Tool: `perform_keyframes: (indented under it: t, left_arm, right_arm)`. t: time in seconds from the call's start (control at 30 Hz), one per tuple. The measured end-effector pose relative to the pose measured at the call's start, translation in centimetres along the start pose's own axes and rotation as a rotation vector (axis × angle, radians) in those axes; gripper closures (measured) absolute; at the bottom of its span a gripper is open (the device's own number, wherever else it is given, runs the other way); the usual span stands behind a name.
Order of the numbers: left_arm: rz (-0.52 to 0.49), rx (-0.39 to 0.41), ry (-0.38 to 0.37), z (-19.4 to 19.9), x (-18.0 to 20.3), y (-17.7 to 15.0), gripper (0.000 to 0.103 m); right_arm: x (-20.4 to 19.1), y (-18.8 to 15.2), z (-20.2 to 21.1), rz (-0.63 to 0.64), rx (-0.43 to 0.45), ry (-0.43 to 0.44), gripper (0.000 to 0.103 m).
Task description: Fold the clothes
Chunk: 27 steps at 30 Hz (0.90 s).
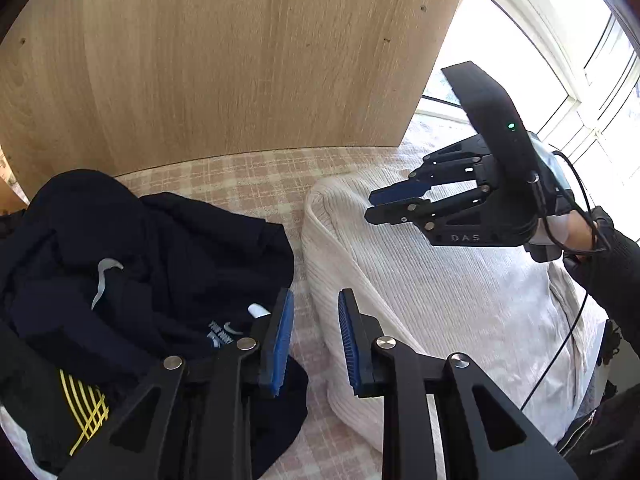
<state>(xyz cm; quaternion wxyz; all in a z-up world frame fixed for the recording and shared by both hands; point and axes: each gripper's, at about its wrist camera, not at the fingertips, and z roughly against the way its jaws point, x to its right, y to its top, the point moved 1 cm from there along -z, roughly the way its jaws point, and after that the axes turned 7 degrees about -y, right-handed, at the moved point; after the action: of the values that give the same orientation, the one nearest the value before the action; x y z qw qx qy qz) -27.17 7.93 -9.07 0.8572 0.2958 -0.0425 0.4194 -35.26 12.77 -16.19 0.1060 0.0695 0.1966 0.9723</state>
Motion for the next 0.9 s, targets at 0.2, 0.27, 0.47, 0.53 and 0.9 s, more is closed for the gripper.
perform_keyframes:
  t: [0.2,0.27,0.47,0.53,0.9]
  left_arm:
    - [0.082,-0.051,-0.013,3.8,-1.7,-4.6,0.079]
    - [0.115,-0.061,-0.022,4.0,-1.1,-7.6,0.079]
    - [0.242,-0.106,-0.086,6.0,2.9,-17.8,0.072]
    - [0.283,-0.122,-0.106,6.6,4.3,-21.2,0.072]
    - [0.296,-0.121,-0.011,5.0,11.0,-27.7,0.069]
  right_arm:
    - [0.0,0.2,-0.8,0.03,-0.02,-0.173,0.081]
    - [-1.0,0.0,1.3,0.051,0.021,-0.121,0.081]
    - [-10.0,-1.4,4.9,0.354,-0.012,0.183,0.078]
    - [-13.7,-2.8,5.5,0.449,-0.08,0.256,0.078]
    - [-24.0,-11.4,8.2,0.665,-0.152,0.291,0.078]
